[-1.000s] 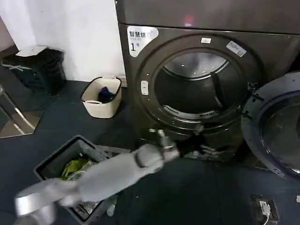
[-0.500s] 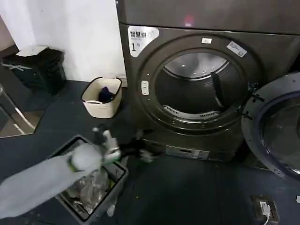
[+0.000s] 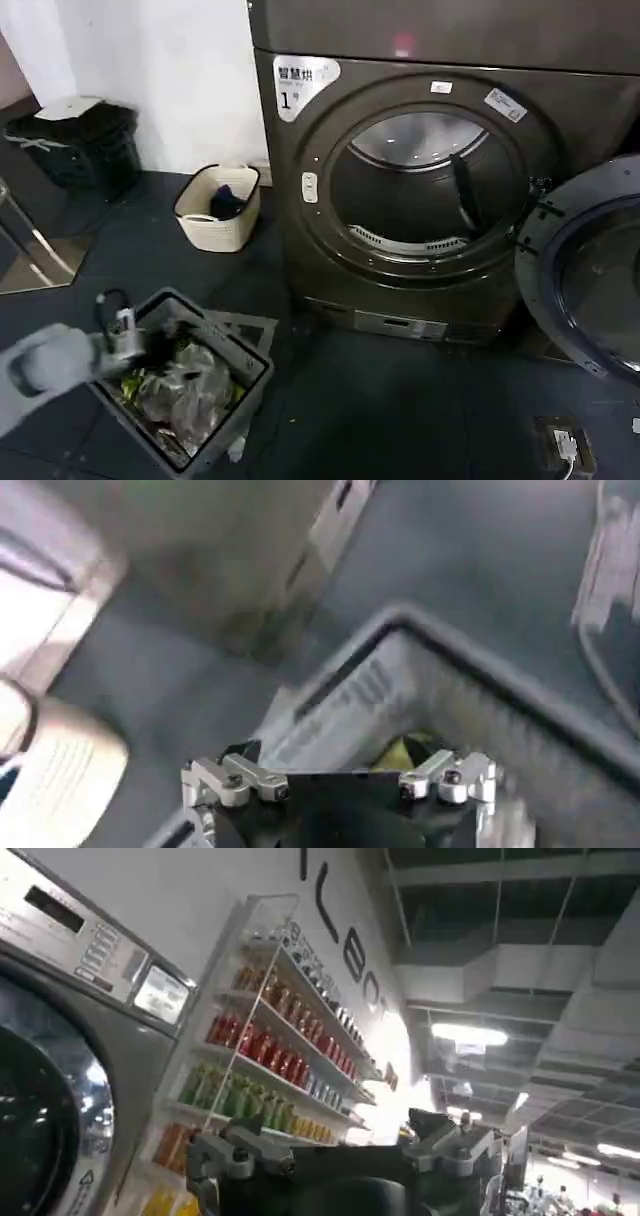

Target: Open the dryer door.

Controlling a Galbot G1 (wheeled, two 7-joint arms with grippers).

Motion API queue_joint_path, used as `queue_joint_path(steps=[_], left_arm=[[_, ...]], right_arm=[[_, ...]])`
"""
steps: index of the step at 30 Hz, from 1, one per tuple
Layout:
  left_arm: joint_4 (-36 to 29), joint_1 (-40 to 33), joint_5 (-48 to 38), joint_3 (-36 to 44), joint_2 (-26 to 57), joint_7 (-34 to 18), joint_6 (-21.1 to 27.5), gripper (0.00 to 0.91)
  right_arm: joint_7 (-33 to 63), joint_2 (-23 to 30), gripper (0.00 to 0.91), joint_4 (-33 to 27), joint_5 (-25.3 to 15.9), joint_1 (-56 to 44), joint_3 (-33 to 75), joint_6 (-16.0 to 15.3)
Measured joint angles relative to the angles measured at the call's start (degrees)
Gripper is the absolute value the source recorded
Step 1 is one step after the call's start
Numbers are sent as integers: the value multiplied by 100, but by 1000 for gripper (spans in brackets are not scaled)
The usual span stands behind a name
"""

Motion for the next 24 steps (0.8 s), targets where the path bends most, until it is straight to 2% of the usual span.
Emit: queue_joint_path(steps=[9, 13, 24], left_arm=[[290, 287, 467, -356, 240, 324, -12, 907], [361, 344, 704, -371, 235, 149, 14, 907], [541, 351, 884, -374, 213, 188, -79, 907]], right_arm=[[-3, 37, 907, 36, 26, -53, 10, 4], [-7, 35, 907, 50, 39, -95, 55, 9], [-13, 99, 907, 52, 43, -90, 41, 33]])
